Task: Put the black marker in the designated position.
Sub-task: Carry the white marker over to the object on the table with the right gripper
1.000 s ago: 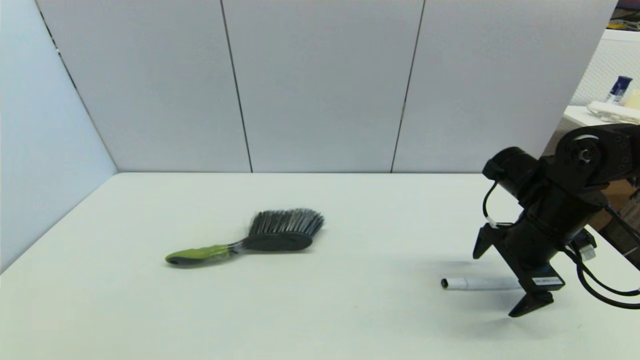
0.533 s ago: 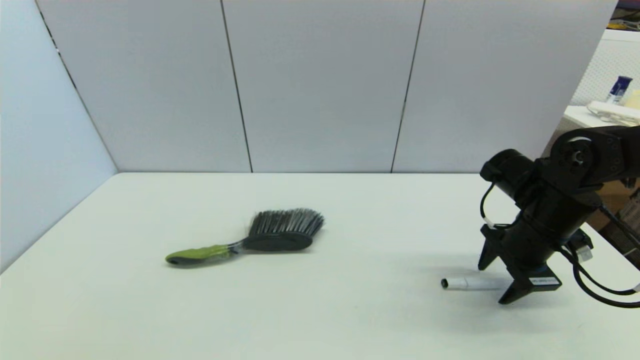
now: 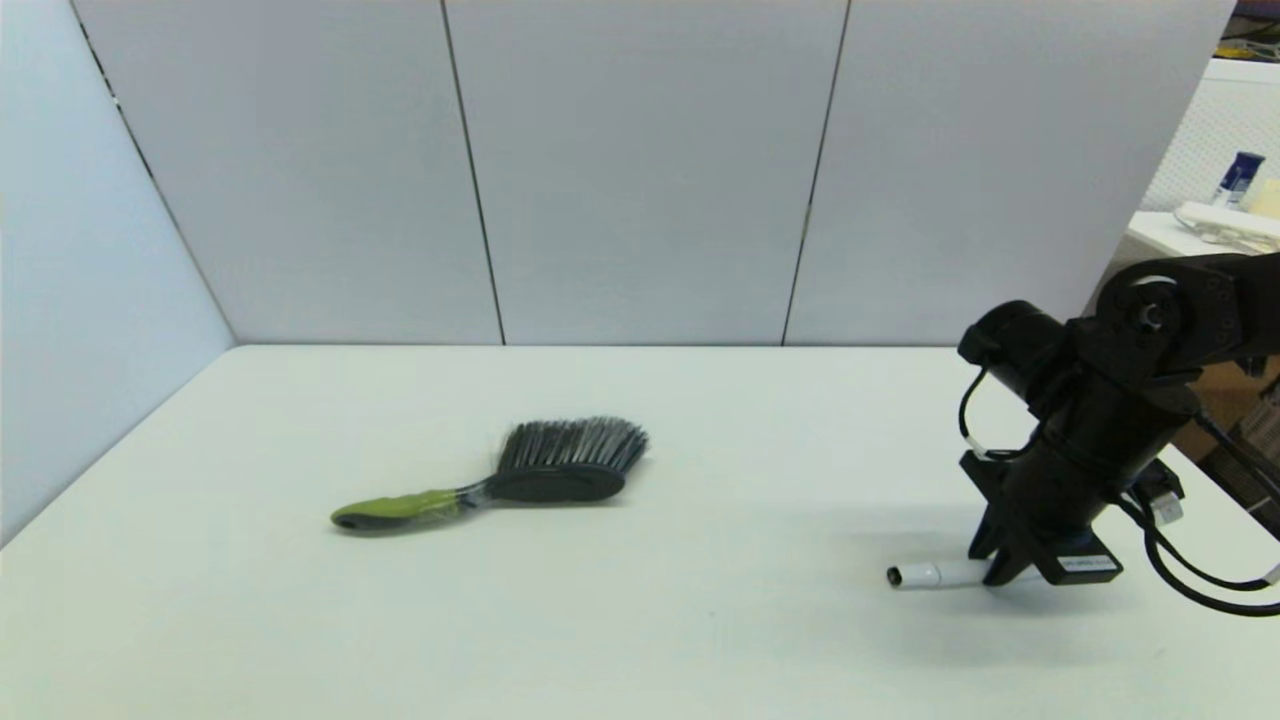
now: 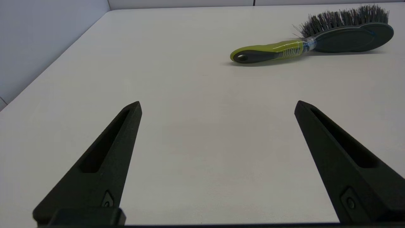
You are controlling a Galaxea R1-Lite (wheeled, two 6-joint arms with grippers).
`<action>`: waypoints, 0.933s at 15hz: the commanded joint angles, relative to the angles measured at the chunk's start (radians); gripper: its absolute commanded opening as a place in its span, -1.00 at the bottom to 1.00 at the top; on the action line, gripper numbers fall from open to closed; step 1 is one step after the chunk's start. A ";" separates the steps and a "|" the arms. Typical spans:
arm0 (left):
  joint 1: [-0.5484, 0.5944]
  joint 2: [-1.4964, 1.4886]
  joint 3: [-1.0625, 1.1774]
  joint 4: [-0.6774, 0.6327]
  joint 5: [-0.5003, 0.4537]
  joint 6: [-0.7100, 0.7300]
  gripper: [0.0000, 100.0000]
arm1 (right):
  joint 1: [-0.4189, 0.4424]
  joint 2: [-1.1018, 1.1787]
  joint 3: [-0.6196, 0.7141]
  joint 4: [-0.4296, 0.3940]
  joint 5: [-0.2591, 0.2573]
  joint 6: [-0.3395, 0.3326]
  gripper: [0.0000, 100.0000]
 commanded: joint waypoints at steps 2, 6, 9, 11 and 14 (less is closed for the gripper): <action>0.001 0.001 0.000 0.000 0.000 0.001 1.00 | 0.001 -0.057 -0.074 0.013 -0.007 0.000 -1.00; 0.001 0.001 0.000 0.000 0.000 0.001 1.00 | 0.034 -0.126 -0.185 0.026 -0.006 -0.063 -1.00; -0.001 0.001 0.000 0.000 0.000 0.001 1.00 | 0.117 -0.145 -0.289 0.024 -0.004 -0.160 -1.00; 0.001 0.001 0.000 0.000 0.000 0.001 1.00 | 0.206 -0.134 -0.398 0.024 -0.004 -0.233 -1.00; 0.001 0.001 0.000 0.000 0.000 0.001 1.00 | 0.313 -0.056 -0.605 0.026 -0.010 -0.287 -1.00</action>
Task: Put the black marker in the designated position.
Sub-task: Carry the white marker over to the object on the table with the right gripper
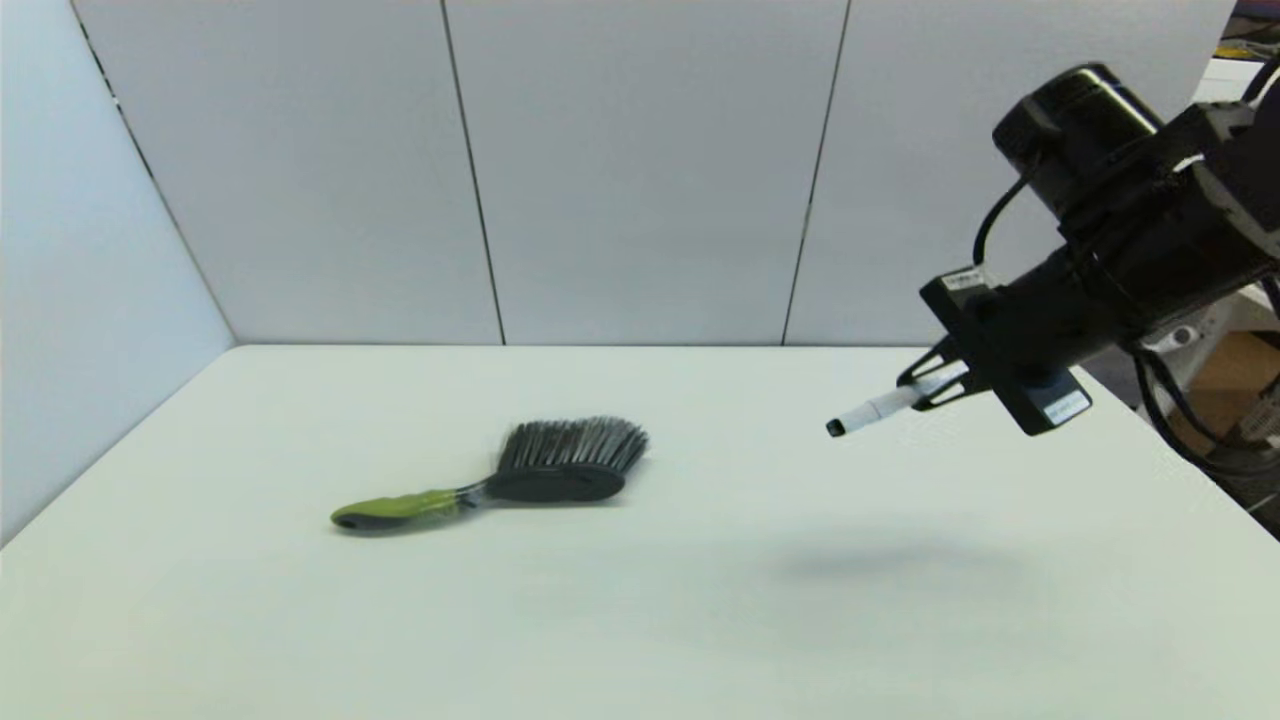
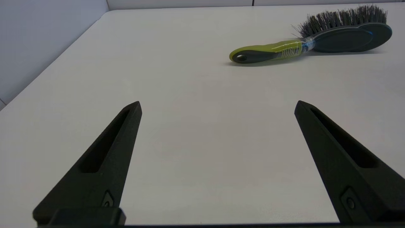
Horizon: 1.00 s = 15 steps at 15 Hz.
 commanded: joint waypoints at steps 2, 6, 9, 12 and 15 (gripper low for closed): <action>0.001 0.001 0.000 0.000 0.000 0.000 1.00 | 0.191 0.119 -0.215 -0.062 -0.065 -0.097 -1.00; 0.001 0.001 0.000 0.000 0.000 0.000 1.00 | 0.283 0.218 -0.215 -0.105 -0.189 -0.232 -1.00; 0.001 0.001 0.000 0.000 0.000 0.000 1.00 | 0.292 0.289 -0.213 -0.239 -0.263 -0.356 -1.00; 0.001 0.001 0.000 0.000 0.000 0.000 1.00 | 0.295 0.346 -0.213 -0.321 -0.289 -0.411 -1.00; -0.001 0.001 0.000 0.000 0.000 0.000 1.00 | 0.295 0.387 -0.213 -0.397 -0.301 -0.408 -1.00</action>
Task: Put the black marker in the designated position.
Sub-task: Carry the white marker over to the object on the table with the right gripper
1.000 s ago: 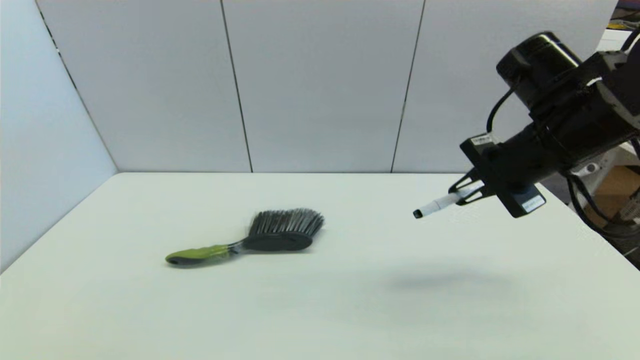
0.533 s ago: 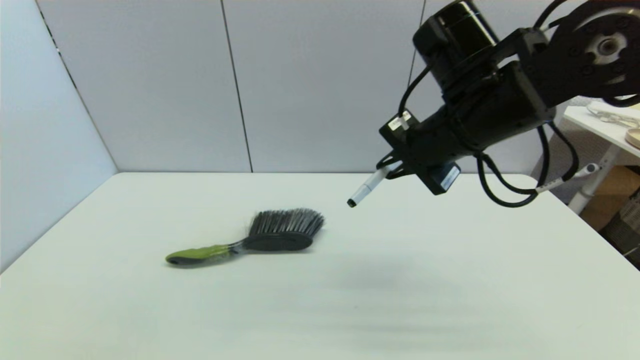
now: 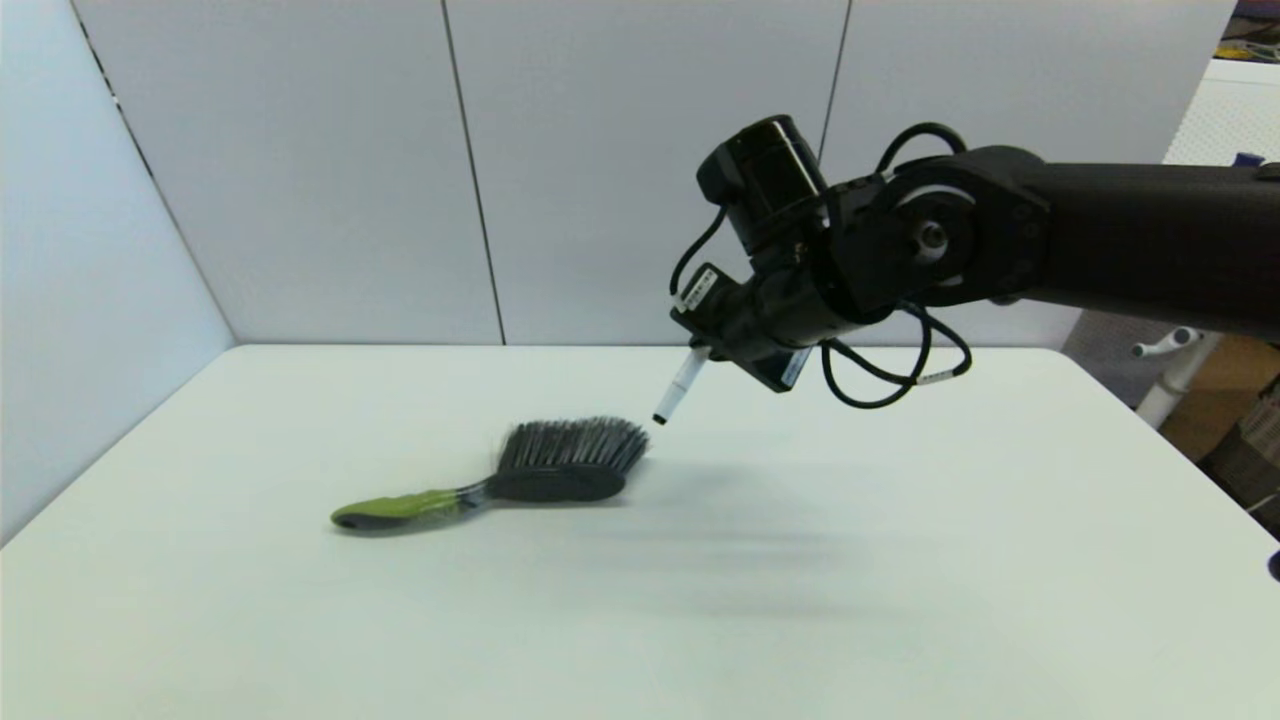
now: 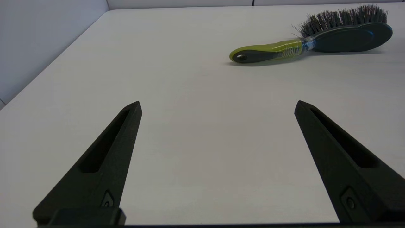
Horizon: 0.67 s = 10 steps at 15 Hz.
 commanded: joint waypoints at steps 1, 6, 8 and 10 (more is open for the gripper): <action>0.001 0.001 0.000 0.000 0.000 0.001 1.00 | 0.001 0.076 -0.001 -0.086 -0.009 0.005 -1.00; 0.001 0.001 0.000 0.000 0.000 0.001 1.00 | -0.017 0.073 0.000 -0.267 0.183 0.012 -1.00; 0.001 0.001 0.000 0.000 0.000 0.001 1.00 | -0.022 0.080 0.000 -0.355 0.199 0.077 -1.00; 0.001 0.001 0.000 0.000 0.000 0.001 1.00 | -0.011 0.097 0.000 -0.422 0.198 0.149 -1.00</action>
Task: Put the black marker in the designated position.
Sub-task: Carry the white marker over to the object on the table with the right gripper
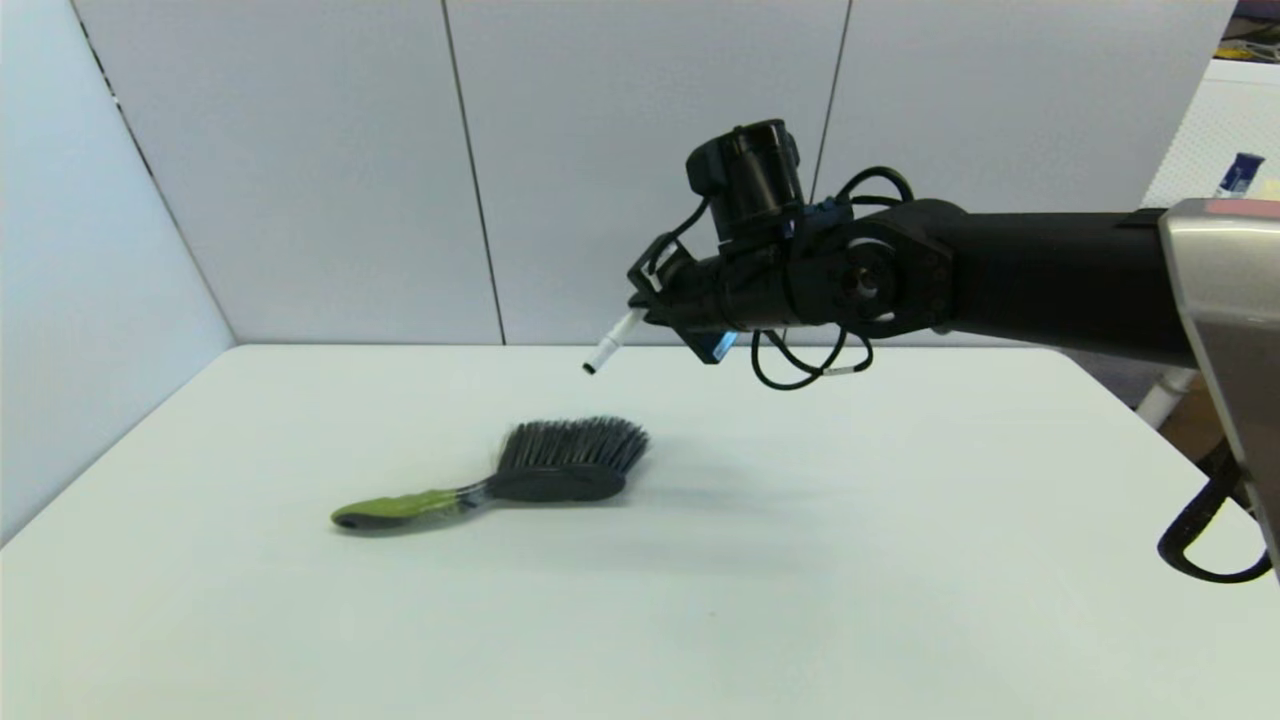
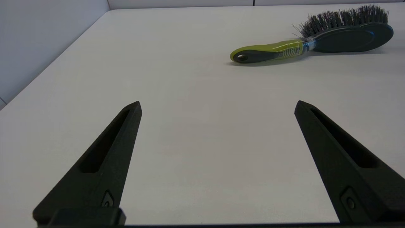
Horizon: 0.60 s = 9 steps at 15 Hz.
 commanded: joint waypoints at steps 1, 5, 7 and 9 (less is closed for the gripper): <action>0.000 0.001 0.000 0.000 0.000 0.001 1.00 | 0.014 0.034 0.000 -0.098 -0.001 0.107 -1.00; -0.001 0.001 0.000 0.000 0.000 0.001 1.00 | 0.020 0.083 0.005 -0.170 0.001 0.173 -1.00; 0.000 0.001 0.000 0.000 0.000 0.001 1.00 | 0.029 0.112 0.003 -0.173 0.024 0.173 -1.00; -0.001 0.001 0.000 0.000 0.000 0.001 1.00 | 0.031 0.129 0.003 -0.176 0.093 0.181 -1.00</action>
